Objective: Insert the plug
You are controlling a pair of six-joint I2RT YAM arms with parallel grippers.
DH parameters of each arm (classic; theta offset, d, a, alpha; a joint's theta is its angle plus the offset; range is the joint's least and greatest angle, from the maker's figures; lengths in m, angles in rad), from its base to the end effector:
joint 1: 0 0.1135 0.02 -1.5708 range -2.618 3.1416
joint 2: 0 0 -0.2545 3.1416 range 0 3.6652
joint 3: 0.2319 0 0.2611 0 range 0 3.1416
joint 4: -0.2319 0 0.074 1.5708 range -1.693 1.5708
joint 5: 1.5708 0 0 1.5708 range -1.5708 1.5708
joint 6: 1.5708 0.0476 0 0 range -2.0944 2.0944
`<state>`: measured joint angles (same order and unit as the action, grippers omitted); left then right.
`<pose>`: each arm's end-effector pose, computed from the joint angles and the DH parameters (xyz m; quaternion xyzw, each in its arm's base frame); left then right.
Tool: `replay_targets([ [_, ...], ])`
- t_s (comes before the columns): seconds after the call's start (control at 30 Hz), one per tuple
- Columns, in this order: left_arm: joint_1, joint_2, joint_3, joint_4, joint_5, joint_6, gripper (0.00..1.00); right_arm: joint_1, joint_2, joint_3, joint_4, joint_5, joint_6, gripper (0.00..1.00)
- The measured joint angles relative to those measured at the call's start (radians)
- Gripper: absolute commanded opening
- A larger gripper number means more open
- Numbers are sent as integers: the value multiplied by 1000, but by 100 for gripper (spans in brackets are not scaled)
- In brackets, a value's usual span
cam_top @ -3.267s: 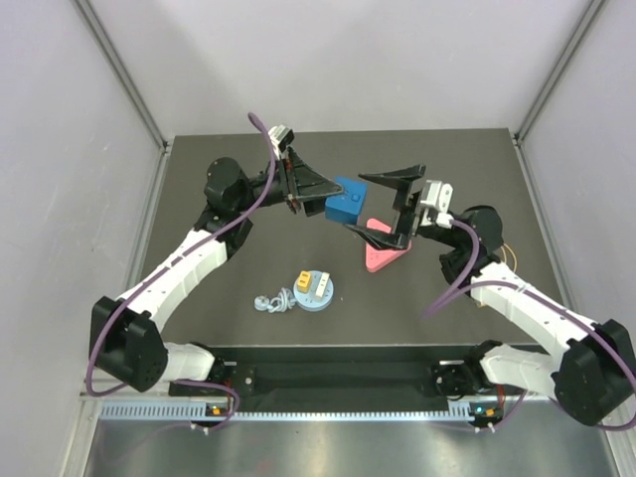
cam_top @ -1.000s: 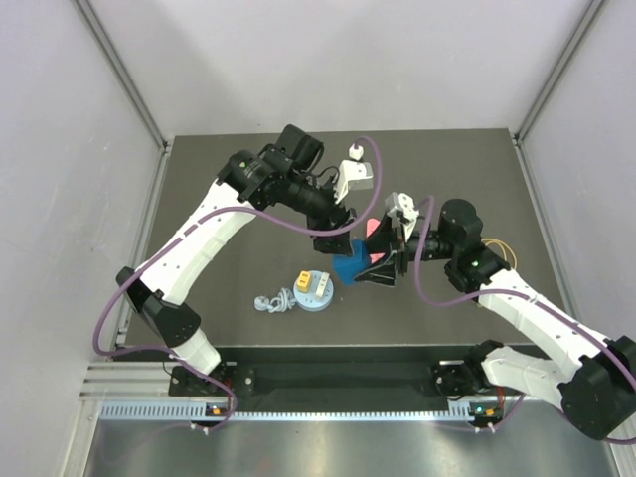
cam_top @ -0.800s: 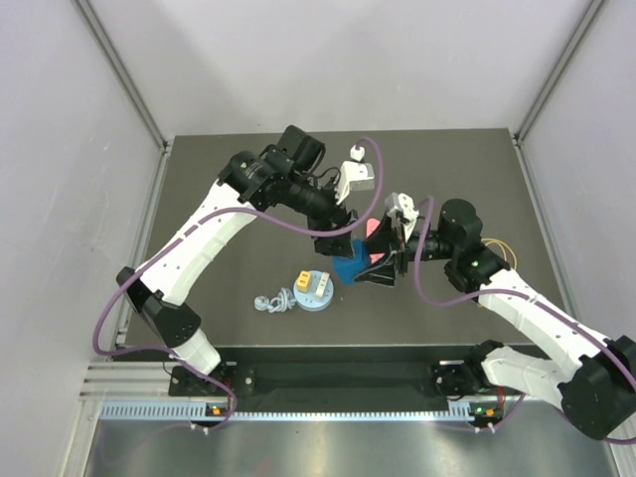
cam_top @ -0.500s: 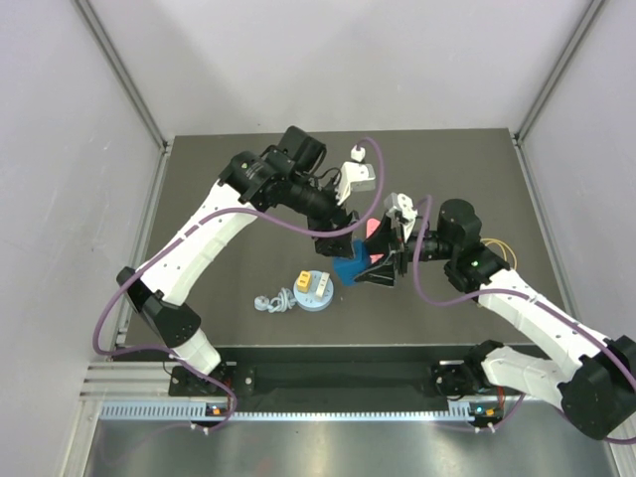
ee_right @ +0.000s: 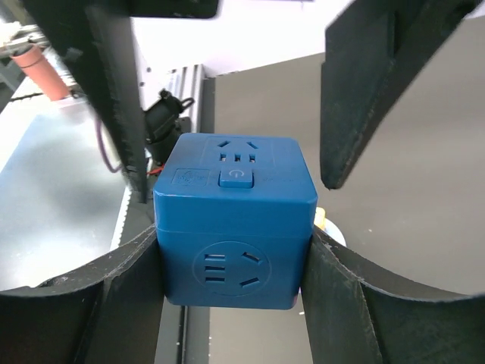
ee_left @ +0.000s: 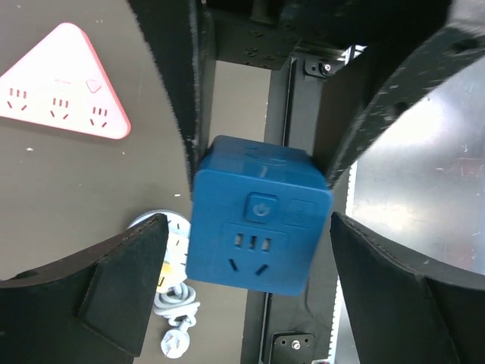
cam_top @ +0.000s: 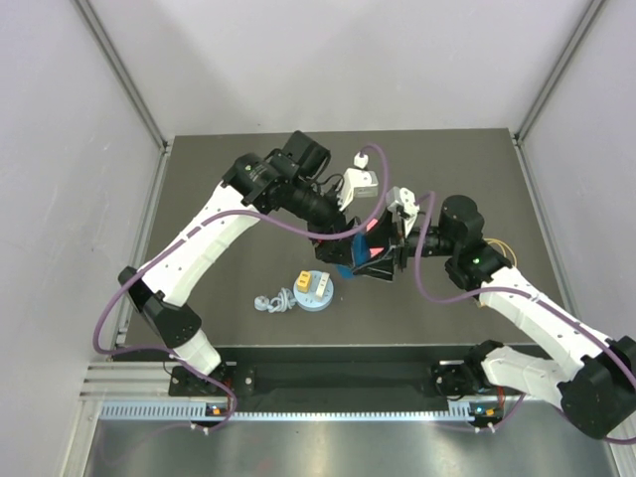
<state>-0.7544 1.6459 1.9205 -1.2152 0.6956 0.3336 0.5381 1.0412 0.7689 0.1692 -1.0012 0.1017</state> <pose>0.2214 -0.2500 0.4046 0.5530 0.7101 -0.3778 0.2173 0.1954 0.1633 0.3123 -0.4548 0.5665 0.5231 0.4457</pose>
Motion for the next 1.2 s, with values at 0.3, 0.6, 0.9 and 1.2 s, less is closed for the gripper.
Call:
replay_targets([
  [0.3,-3,26,-4,-18,36,2,34,-1,-8,-2,23,-18,26,0],
  [0.6,-7,23,-44,38,5,19,0,-5,-15,0,-52,47,39,79],
  [0.9,0,8,-237,232,-225,-2,0,-57,-200,53,-149,340,198,94],
  [1.2,100,-76,-471,600,-201,58,0,-213,-176,74,-284,554,409,91],
])
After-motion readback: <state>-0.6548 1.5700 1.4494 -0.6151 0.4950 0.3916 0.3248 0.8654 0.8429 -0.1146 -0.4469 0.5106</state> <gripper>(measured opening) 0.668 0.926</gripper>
